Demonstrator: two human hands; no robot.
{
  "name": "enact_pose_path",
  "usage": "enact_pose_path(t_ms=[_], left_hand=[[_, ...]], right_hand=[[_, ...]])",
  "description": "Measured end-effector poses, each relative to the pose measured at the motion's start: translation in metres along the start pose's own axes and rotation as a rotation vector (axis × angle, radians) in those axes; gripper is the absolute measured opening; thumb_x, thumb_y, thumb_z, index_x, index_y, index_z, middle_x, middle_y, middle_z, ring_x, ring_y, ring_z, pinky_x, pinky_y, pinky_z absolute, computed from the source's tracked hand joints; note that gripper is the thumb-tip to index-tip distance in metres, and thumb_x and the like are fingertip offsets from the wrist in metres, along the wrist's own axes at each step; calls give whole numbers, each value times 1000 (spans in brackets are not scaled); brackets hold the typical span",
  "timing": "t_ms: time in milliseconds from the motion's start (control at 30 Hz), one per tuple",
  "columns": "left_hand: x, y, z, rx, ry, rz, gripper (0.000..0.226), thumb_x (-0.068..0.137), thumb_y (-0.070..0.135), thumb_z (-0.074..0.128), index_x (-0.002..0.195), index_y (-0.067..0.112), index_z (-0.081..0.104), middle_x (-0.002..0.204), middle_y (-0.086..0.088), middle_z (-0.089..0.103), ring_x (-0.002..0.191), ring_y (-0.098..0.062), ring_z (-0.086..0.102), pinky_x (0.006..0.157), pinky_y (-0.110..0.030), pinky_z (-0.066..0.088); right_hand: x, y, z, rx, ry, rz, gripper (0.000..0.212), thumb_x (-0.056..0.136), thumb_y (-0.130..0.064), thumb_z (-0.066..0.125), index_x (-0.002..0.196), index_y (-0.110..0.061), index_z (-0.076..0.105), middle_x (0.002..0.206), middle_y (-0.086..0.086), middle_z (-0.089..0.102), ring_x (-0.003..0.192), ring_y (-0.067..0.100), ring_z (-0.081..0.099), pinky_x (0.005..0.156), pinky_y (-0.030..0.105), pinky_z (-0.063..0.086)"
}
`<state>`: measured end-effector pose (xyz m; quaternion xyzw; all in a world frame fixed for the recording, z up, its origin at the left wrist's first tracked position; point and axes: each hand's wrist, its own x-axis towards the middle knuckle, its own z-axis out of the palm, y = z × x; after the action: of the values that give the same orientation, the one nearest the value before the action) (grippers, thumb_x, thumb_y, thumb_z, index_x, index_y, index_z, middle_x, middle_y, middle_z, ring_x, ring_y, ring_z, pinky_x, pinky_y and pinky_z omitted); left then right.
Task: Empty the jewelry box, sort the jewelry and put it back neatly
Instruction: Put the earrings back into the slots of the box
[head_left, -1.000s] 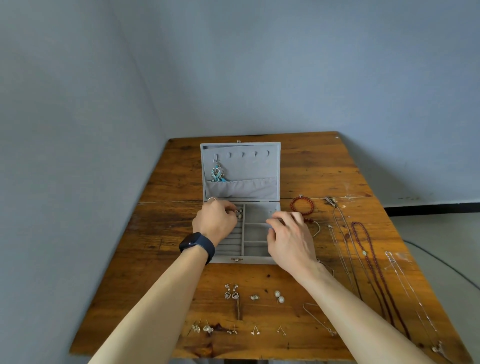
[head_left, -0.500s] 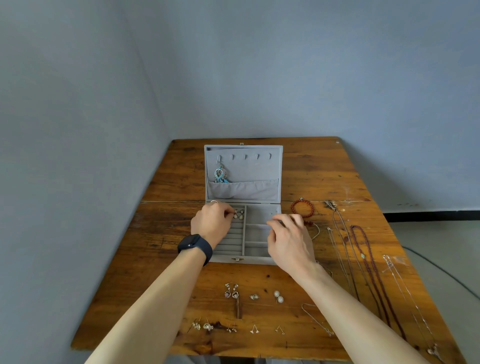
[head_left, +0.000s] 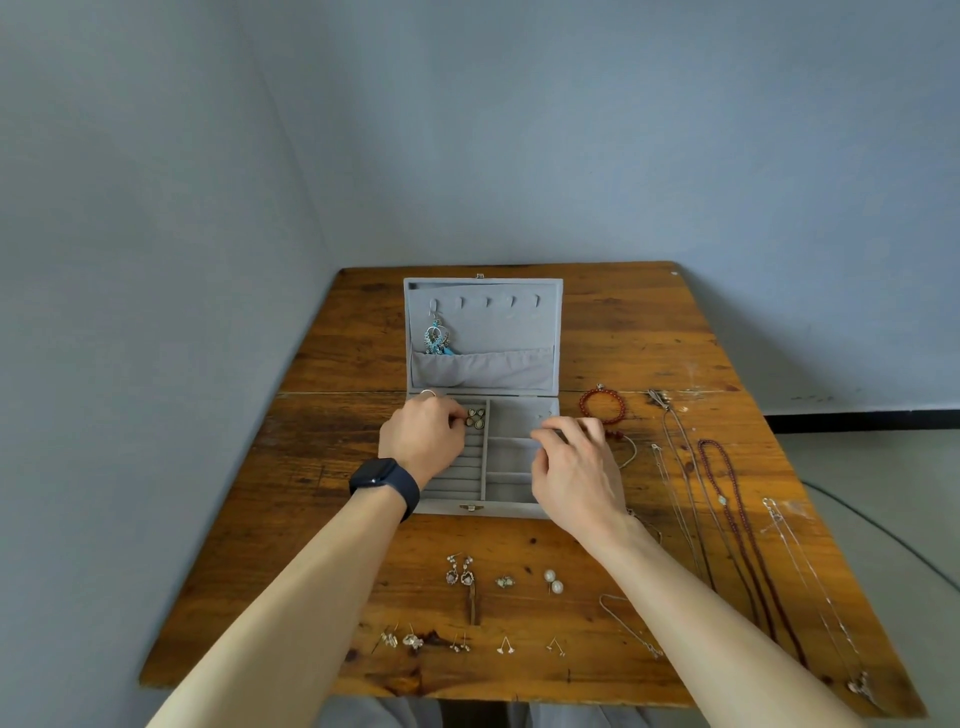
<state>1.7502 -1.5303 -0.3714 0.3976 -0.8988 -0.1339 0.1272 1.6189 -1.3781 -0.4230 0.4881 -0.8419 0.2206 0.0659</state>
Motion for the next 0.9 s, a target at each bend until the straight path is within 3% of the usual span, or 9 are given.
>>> enact_pose_path(t_ms=[367, 500, 667, 900], left_hand=[[-7, -2, -8, -9, -87, 32, 32, 98, 21, 53, 126, 24, 67, 127, -1, 64, 109, -23, 63, 83, -34, 56], [-26, -9, -22, -63, -59, 47, 36, 98, 22, 54, 133, 26, 60, 128, -1, 61, 109, -19, 62, 80, -33, 56], [-79, -23, -31, -184, 65, 62, 32, 96, 23, 59, 127, 33, 61, 122, 9, 61, 109, -10, 60, 81, -33, 58], [-153, -34, -16, -291, 93, -4, 24, 94, 31, 60, 116, 38, 66, 116, 18, 60, 109, 0, 55, 88, -25, 53]], right_hand=[[4, 2, -6, -24, -67, -33, 33, 94, -27, 56, 123, -18, 69, 127, -2, 63, 115, 21, 48, 94, 35, 48], [-3, -7, -23, 35, -70, -44, 34, 95, -28, 57, 126, -20, 67, 127, -3, 63, 117, 21, 48, 95, 37, 48], [-42, -32, -40, 139, 18, -92, 29, 89, -28, 67, 117, -23, 71, 113, -5, 66, 108, 18, 51, 87, 33, 49], [-92, -54, -33, 216, -127, -75, 23, 92, -40, 63, 113, -34, 70, 106, -18, 66, 105, 7, 51, 83, 21, 44]])
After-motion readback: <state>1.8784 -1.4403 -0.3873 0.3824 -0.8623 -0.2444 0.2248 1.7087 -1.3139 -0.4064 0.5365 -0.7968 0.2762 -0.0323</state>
